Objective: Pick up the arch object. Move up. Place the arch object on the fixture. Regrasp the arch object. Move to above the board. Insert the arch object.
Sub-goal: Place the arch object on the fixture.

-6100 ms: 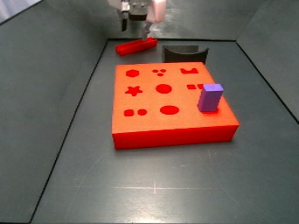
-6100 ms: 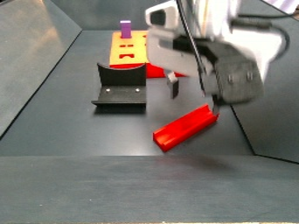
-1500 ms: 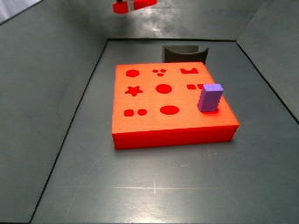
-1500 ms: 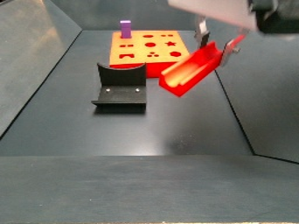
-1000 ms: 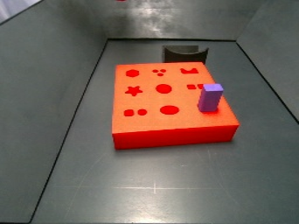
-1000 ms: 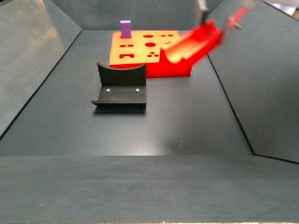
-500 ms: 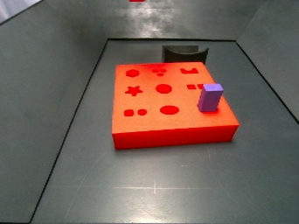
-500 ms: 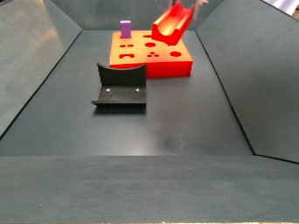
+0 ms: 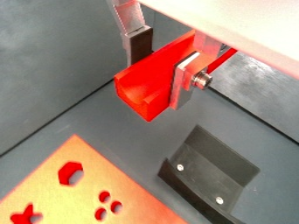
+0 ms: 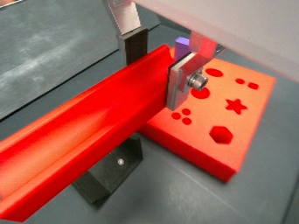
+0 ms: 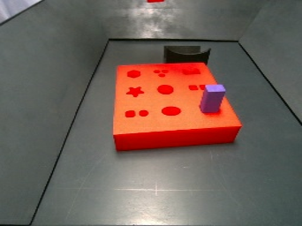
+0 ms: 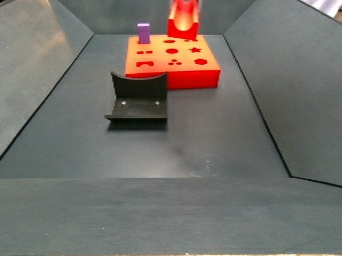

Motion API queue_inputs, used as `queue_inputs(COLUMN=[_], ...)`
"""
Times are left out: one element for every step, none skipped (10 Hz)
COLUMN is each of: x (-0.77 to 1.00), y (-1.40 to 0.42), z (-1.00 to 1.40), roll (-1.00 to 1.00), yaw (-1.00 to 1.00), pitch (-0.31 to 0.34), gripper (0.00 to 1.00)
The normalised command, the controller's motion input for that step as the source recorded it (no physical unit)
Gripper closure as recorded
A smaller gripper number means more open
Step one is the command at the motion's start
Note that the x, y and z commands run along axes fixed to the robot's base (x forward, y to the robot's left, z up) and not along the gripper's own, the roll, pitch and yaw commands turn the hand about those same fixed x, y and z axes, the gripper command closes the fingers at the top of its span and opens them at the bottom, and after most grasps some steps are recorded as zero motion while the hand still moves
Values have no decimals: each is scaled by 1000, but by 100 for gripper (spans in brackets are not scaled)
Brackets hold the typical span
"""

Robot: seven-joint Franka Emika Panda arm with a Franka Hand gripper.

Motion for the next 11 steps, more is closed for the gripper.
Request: queue_inputs(x=[674,568,499,1000,1000,951,833,733,680,578,506], y=[-35,-22,-21,-84,-69,-5,10,19,26,33,36], z=[12,7,13,-354,-360,-243,-113,-56,-36,-37,-31], roll=[68,64,61,-1000,-1000,-1000,-1000,-1000,-1000,-1000,-1000], yaw=[88,51,43,64,57,41,31,23,16,1,-11], pitch=[139,139,142,122,122,117,126,142,148,156,161], gripper=[100,100,100,100,100,100,100,100,100,100,100])
